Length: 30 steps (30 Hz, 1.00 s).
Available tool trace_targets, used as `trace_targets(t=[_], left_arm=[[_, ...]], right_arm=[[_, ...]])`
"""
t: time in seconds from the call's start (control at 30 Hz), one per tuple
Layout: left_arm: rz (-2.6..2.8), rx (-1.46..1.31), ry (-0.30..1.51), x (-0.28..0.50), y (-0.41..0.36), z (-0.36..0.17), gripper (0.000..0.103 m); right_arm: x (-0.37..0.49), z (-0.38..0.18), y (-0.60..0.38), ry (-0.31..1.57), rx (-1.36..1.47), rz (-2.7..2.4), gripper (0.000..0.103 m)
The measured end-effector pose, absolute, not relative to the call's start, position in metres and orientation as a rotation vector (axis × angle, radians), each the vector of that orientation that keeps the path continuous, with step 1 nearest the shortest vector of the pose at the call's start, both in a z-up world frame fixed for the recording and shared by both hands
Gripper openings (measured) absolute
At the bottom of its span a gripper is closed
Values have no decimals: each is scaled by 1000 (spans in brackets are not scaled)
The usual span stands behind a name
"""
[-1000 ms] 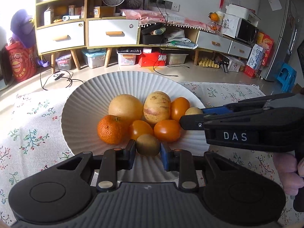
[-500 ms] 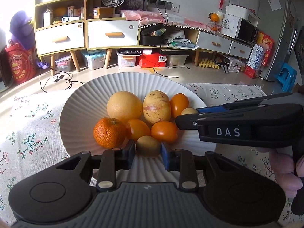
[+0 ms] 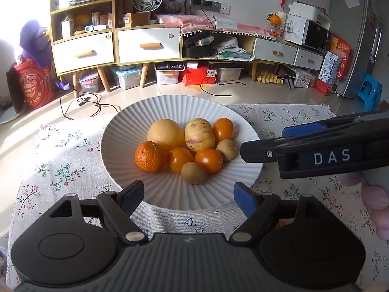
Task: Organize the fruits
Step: 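Open both tools to drop the kiwis into the bowl, then move both tools back toward the remaining fruits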
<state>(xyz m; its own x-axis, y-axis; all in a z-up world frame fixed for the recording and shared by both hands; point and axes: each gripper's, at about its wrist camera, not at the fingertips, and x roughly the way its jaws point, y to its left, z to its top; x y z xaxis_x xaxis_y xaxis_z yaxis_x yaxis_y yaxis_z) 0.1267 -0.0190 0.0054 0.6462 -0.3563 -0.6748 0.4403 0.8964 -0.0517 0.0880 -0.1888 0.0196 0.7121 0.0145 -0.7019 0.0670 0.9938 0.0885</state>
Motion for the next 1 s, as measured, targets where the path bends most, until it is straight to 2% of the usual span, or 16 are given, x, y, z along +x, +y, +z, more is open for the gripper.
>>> trace_targets(t=[0.17,0.43,1.0], left_arm=[[-453,131,762,115,-12,9,85],[-422,170,778,95,5,12,93],[-359,153,760,56,43,-3,93]], right_arm=[[76,24,-187,796,107,-46,83],[53,23,-185,819,137,-75,96],[12,1,-168,813,71,-41,98]])
